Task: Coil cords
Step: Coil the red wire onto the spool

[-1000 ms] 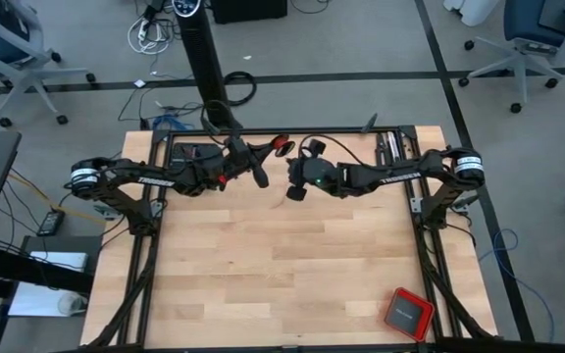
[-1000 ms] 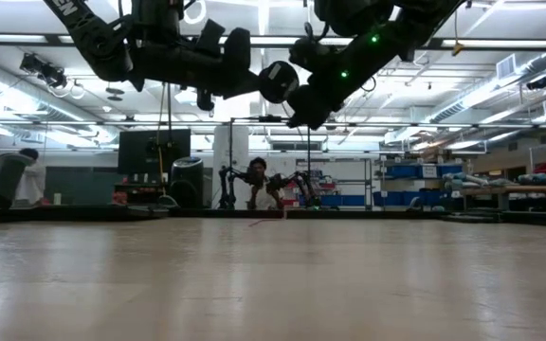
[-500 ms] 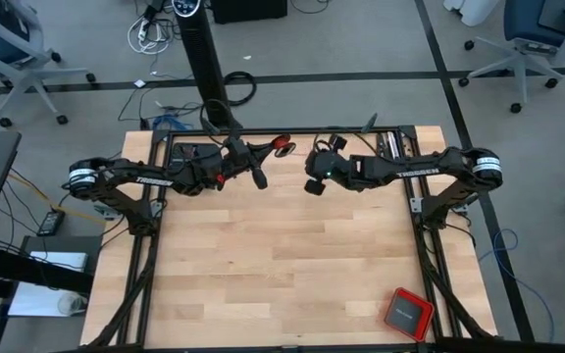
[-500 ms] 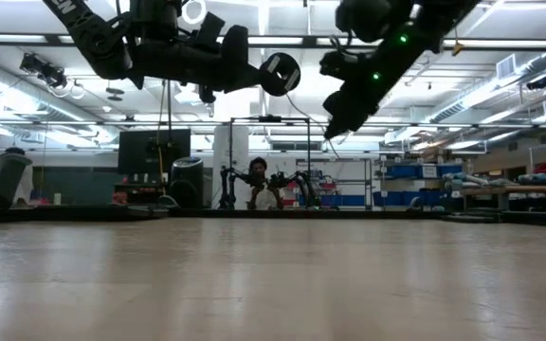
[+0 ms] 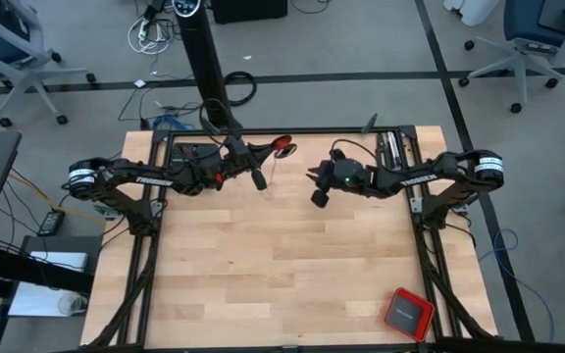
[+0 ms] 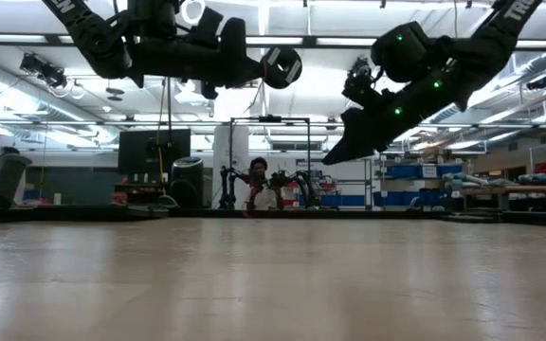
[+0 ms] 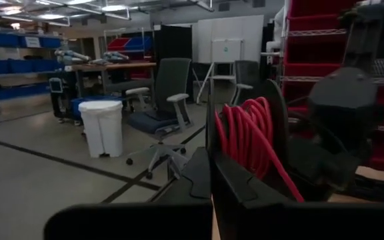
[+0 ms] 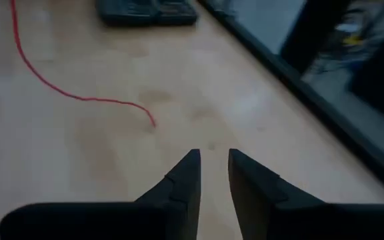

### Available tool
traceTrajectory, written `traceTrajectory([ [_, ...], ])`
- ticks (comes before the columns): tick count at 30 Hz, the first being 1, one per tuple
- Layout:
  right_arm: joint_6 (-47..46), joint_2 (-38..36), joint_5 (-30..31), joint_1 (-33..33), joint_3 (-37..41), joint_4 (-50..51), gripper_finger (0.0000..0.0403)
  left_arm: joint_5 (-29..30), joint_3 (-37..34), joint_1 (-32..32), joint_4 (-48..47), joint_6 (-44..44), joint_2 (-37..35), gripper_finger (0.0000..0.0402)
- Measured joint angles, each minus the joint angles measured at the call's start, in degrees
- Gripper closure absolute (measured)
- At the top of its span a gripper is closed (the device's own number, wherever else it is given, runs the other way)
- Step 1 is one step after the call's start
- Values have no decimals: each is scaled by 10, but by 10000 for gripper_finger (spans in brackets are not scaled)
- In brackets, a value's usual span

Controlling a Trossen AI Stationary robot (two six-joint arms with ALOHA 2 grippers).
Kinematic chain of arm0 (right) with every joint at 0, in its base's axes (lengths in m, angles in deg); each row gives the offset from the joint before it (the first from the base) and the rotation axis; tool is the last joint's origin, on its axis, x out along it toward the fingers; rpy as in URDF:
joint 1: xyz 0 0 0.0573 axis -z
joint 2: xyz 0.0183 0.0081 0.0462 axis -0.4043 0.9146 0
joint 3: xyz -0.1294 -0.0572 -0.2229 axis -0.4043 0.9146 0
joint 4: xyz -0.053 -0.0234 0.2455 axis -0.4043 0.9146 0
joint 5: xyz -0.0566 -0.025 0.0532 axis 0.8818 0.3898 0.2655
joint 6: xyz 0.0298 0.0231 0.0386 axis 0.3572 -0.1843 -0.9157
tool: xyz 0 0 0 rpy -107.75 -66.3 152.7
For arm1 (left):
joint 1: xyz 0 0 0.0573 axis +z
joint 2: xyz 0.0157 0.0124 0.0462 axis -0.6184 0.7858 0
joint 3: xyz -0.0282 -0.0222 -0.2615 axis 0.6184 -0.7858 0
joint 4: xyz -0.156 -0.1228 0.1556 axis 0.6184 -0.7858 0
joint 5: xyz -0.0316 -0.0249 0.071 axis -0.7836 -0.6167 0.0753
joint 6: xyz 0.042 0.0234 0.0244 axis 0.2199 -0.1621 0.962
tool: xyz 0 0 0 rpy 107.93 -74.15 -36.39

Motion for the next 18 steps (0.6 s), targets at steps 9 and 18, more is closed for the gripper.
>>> traceTrajectory([
  [9, -9, 57, -116, 7, -24, -78, 268, -32, 0, 0, 19, 0, 0, 401],
  [18, 23, 136, -194, -14, -28, -186, 263, -31, 0, 0, 20, -2, 0, 401],
])
